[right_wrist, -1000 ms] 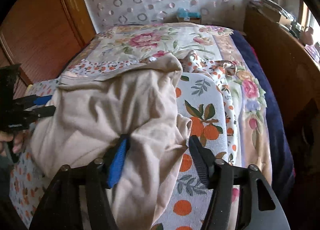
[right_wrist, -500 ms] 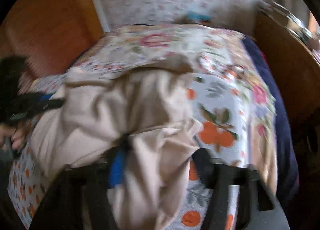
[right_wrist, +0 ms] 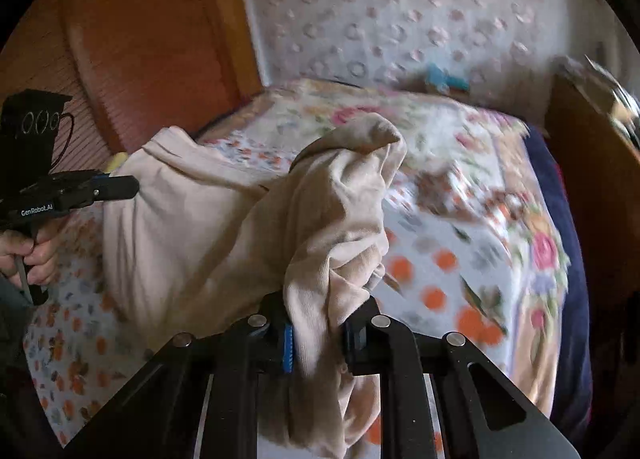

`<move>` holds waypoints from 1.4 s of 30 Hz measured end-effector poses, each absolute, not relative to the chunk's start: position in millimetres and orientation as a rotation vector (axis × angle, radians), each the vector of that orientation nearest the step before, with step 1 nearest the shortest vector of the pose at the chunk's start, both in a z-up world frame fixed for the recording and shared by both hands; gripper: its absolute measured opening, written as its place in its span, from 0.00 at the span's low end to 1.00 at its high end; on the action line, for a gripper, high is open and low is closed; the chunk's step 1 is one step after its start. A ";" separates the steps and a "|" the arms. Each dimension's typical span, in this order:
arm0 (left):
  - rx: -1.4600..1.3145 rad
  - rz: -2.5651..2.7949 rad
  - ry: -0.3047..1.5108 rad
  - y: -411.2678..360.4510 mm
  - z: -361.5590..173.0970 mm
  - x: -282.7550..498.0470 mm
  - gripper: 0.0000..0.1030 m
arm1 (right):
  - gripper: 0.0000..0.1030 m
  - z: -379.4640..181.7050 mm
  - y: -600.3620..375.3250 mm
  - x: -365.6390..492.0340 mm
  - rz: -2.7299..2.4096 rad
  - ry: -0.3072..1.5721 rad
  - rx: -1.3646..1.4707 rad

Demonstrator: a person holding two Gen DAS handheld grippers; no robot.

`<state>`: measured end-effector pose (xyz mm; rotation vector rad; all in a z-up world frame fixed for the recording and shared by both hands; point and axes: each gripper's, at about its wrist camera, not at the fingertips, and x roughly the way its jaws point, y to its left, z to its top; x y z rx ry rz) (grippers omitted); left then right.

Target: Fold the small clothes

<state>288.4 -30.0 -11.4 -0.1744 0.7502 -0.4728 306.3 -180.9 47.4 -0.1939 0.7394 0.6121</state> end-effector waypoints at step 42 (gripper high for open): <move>-0.185 0.176 0.630 199.2 -36.3 131.4 0.64 | 0.40 29.8 159.5 366.4 0.888 0.639 -0.356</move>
